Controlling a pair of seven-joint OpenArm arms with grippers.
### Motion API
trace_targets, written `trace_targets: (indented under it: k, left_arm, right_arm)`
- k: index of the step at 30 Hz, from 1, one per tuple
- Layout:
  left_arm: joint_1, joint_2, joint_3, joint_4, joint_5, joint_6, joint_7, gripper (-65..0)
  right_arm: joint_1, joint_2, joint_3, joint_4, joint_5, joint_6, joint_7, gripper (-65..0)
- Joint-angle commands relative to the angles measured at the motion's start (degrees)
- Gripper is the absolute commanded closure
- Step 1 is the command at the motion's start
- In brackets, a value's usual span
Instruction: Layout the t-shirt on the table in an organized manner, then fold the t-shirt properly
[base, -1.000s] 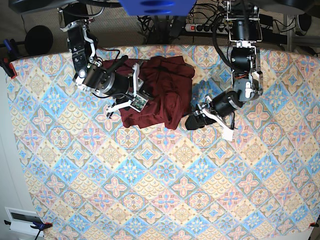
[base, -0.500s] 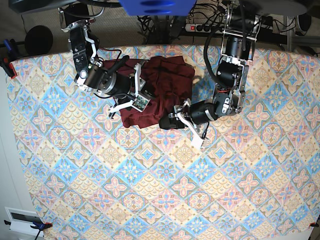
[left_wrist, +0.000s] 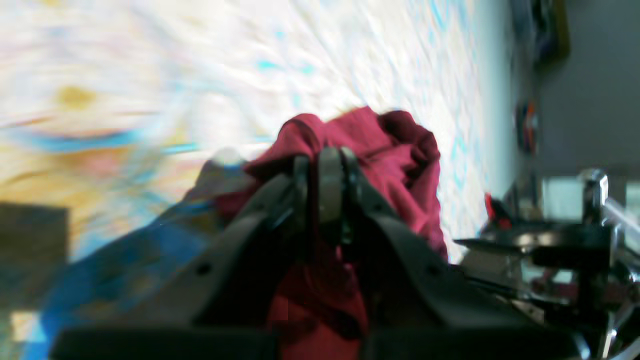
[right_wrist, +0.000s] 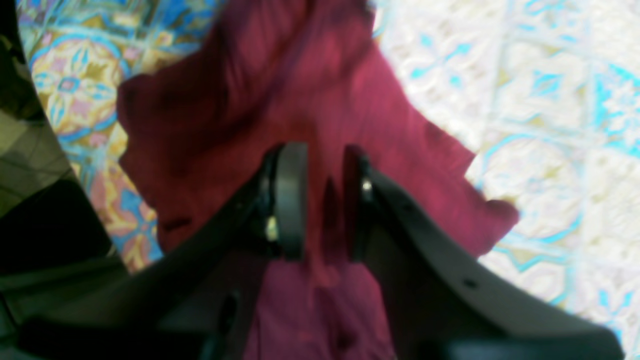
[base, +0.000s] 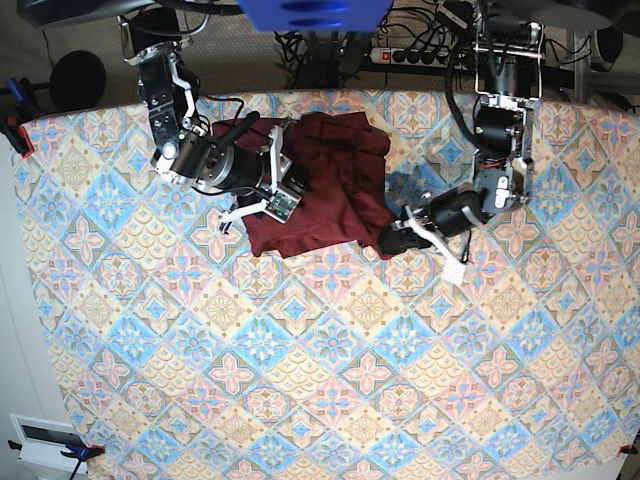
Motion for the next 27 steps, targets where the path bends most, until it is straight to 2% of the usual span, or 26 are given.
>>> trace_targets:
  k: [1, 5, 10, 15, 19, 24, 27]
  left_arm:
    - [-0.4, -0.4, -0.6, 0.7, -1.0, -0.5, -0.8, -0.2]
    - [0.3, -0.2, -0.4, -0.5, 0.6, -0.5, -0.8, -0.4]
    - [0.0, 0.9, 3.7, -1.7, 4.0, -0.5, -0.8, -1.2]
    - [0.2, 0.3, 5.6, -1.6, 4.1, -0.5, -0.8, -13.8]
    - [0.4, -1.1, 2.4, -1.3, 3.8, -0.5, -0.8, -22.4]
    - [2.3, -1.1, -4.2, -0.4, -2.7, -0.6, -0.8, -24.0]
    - [4.7, -1.1, -5.1, 3.6, -5.6, -0.8, -0.8, -24.0]
  right_arm:
    - [0.7, 0.0, -0.1, 0.5, 0.6, 0.1, 1.3, -12.1]
    - [0.7, 0.0, -2.4, -0.2, 0.6, 0.1, 1.3, -12.1]
    - [0.7, -0.1, -8.0, -0.7, 0.6, 0.1, 1.3, -12.1]
    - [0.7, -0.1, -12.2, -4.3, 0.6, 0.1, 1.3, -12.1]
    - [0.7, -0.1, -15.8, -5.9, 0.5, 0.1, 1.4, -12.1]
    - [0.2, -0.1, -17.4, -5.7, 0.5, 0.1, 1.4, -12.1]
    - [0.1, 0.1, -16.7, -1.4, 0.5, 0.1, 1.4, -12.1]
